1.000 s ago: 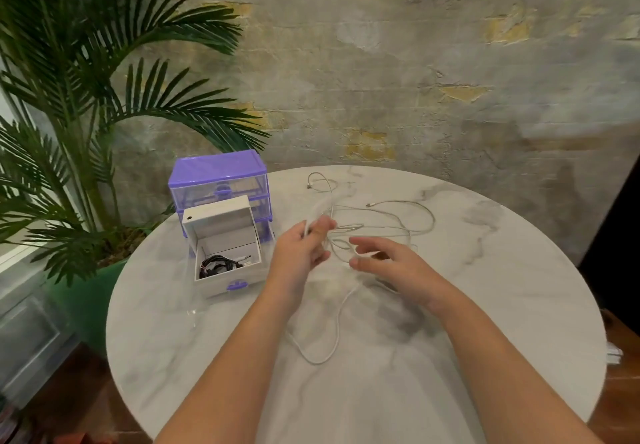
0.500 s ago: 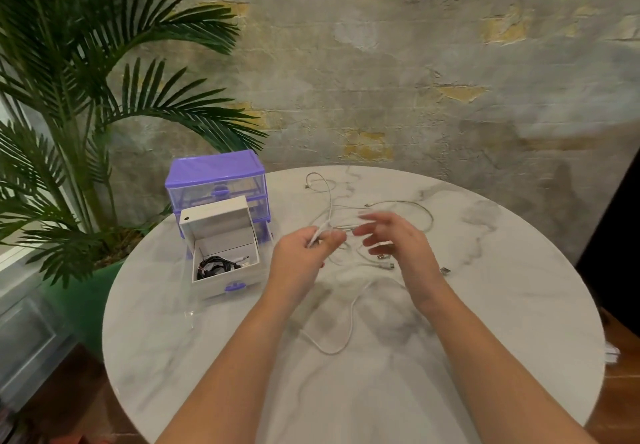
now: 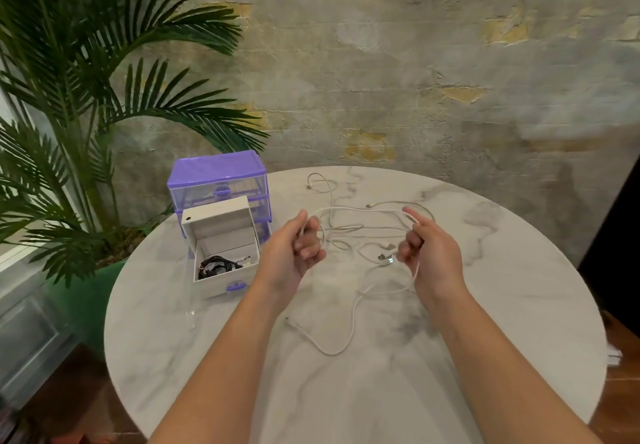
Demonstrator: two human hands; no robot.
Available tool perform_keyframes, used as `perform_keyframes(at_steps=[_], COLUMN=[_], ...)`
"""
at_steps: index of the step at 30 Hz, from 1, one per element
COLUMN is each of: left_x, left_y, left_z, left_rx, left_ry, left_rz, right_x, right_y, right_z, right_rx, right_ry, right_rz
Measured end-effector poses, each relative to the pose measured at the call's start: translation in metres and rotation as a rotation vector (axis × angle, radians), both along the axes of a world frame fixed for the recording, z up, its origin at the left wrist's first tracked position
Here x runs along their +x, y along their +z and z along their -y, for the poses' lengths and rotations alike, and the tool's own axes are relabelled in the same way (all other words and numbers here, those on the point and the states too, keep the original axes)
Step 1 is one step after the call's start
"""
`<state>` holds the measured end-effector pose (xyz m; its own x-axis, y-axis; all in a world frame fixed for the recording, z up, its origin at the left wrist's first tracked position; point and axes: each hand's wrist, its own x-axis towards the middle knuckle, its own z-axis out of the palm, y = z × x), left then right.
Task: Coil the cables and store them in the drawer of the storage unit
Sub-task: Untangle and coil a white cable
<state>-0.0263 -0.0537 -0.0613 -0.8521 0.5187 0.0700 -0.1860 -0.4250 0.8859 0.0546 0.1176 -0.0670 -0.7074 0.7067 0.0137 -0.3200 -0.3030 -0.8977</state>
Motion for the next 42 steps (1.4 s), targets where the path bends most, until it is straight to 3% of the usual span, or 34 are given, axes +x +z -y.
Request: perform_keyframes(at_steps=[3,7,12,16,23,25,30,37,42], left_x=[-0.006,-0.007,-0.007,-0.007,-0.005,-0.004,0.000,0.007,0.011], left_y=[0.004,0.004,0.006,0.006,-0.007,-0.010,-0.015,-0.014,-0.008], left_z=[0.008,0.015,0.014,0.010,0.001,-0.002,-0.008,-0.008,-0.004], left_rx=[0.290,0.490,0.424,0.316,-0.184,-0.315,-0.438,-0.466,-0.310], left_ry=[-0.132,-0.194,-0.050,0.082,0.180,0.187,0.102,-0.108,-0.165], left_rz=[0.188,0.287,0.224,0.074,-0.397,-0.483,-0.567,-0.514,-0.290], right_x=[0.003,0.001,0.000,0.004,0.017,0.019,0.017,0.009,0.006], right_y=[-0.002,-0.008,-0.012,-0.011,0.001,0.005,0.010,-0.001,-0.003], right_z=[0.001,0.008,0.014,0.022,0.032,0.031,0.027,0.025,0.017], right_rx=[0.225,0.601,0.970,1.099,0.904,0.835,0.627,0.719,0.698], right_ry=[-0.026,-0.068,-0.043,0.076,0.427,0.396,0.272,0.050,-0.061], right_rz=[0.231,0.341,0.568,0.507,0.149,0.071,-0.068,0.018,0.083])
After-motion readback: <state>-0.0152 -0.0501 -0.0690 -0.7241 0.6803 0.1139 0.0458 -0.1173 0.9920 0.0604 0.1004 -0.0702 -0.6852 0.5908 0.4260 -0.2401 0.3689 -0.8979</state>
